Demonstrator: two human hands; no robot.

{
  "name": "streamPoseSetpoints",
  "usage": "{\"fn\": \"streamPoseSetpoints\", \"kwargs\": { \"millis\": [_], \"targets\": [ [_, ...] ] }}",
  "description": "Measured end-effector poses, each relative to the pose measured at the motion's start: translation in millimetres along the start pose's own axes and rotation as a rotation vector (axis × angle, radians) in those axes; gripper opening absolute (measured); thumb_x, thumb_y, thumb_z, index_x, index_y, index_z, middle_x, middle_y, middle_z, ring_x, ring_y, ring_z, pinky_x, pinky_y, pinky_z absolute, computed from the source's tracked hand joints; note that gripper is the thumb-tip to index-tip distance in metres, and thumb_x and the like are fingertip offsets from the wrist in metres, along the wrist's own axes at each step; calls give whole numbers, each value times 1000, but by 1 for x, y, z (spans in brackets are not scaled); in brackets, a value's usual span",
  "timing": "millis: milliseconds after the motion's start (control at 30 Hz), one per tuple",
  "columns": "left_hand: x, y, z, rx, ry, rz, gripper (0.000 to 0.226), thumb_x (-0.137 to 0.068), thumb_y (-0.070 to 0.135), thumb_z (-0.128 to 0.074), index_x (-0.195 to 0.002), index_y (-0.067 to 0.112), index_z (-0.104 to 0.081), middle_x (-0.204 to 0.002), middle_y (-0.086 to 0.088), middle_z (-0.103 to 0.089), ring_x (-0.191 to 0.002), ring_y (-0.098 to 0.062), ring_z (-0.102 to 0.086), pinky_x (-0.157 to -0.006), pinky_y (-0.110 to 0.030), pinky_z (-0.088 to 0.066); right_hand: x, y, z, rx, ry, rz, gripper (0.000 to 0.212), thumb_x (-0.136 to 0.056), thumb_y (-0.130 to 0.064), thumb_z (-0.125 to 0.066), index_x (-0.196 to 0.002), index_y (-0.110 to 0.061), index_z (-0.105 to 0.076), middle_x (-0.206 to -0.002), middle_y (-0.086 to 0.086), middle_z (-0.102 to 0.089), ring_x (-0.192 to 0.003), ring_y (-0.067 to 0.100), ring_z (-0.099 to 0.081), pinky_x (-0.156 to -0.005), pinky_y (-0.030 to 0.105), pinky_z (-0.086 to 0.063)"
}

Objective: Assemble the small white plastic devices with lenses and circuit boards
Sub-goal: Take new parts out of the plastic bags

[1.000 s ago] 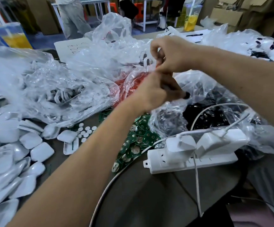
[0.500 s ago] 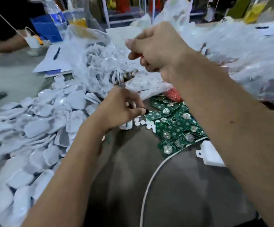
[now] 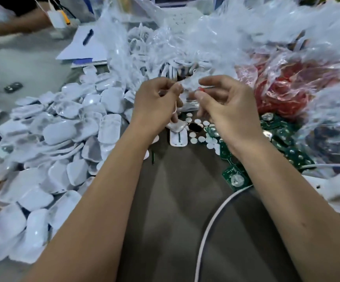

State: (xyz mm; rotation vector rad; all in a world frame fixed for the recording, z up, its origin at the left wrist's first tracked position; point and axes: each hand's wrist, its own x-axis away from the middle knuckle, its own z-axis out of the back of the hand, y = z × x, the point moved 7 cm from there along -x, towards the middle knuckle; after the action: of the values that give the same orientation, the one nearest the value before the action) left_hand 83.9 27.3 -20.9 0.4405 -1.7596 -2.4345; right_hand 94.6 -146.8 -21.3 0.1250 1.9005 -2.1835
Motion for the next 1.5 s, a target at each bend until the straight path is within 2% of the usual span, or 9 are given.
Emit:
{"fn": "streamPoseSetpoints", "kwargs": {
  "millis": [167,333,467,600,733,833,1033,1233,1500],
  "targets": [
    [2,-2,0,221,53,49,15,-98,9,-57,-99,9,-72,-71,-1,-69,-51,-16,-63,-44,-24,-44,8,8,-12,-493,-107,-252,16,-102,-7,-61,-107,1,-74,-97,17,-77,-63,14,-59,-48,18,-40],
    [5,3,-4,200,32,26,20,-95,-2,-54,-96,6,-72,-81,-7,-72,-53,-19,-67,-45,-24,-46,12,10,-18,-615,-175,-353,20,-98,-9,-64,-111,3,-74,-86,10,-70,-63,10,-52,-47,15,-36],
    [7,-2,-4,310,55,148,25,-94,2,-52,-86,14,-72,-73,0,-65,-55,-13,-55,-45,-20,-41,15,12,-19,-644,-157,-401,9,-94,-5,-68,-93,-4,-77,-80,10,-72,-60,11,-57,-44,15,-41],
    [9,1,-10,438,-33,188,23,-103,16,-42,-99,12,-64,-81,-5,-54,-52,-14,-48,-44,-22,-33,16,9,-20,-673,-169,-429,6,-93,-4,-69,-94,-5,-74,-84,13,-75,-67,14,-69,-52,15,-51],
    [13,6,-16,583,-138,195,29,-106,12,-33,-114,9,-61,-88,-7,-53,-59,-14,-56,-54,-26,-45,15,6,-20,-765,-163,-433,8,-92,-3,-66,-96,-1,-72,-91,14,-74,-78,17,-74,-61,16,-56],
    [10,4,-12,545,-56,189,25,-111,21,-44,-109,4,-62,-85,-12,-60,-59,-15,-60,-56,-25,-51,14,2,-16,-857,-146,-418,12,-83,-5,-68,-93,0,-71,-92,14,-75,-84,18,-75,-66,14,-57],
    [4,-1,-1,359,15,85,16,-103,23,-62,-96,9,-67,-77,-10,-60,-49,-18,-59,-40,-22,-36,14,-3,-17,-832,-177,-363,8,-79,-11,-74,-85,-8,-78,-95,11,-76,-77,12,-71,-58,12,-54],
    [8,17,-10,273,-113,-92,15,-103,14,-59,-101,9,-73,-78,1,-63,-53,-20,-57,-44,-21,-34,17,7,-20,-849,-145,-461,15,-77,-19,-77,-89,-9,-77,-77,1,-65,-63,7,-47,-46,13,-38],
    [14,21,-16,262,-194,-130,14,-99,18,-65,-98,8,-74,-78,-7,-61,-59,-20,-59,-49,-27,-39,14,6,-20,-852,-175,-429,23,-84,-32,-72,-79,-10,-76,-70,2,-64,-51,3,-50,-38,10,-37]
  ]
}}
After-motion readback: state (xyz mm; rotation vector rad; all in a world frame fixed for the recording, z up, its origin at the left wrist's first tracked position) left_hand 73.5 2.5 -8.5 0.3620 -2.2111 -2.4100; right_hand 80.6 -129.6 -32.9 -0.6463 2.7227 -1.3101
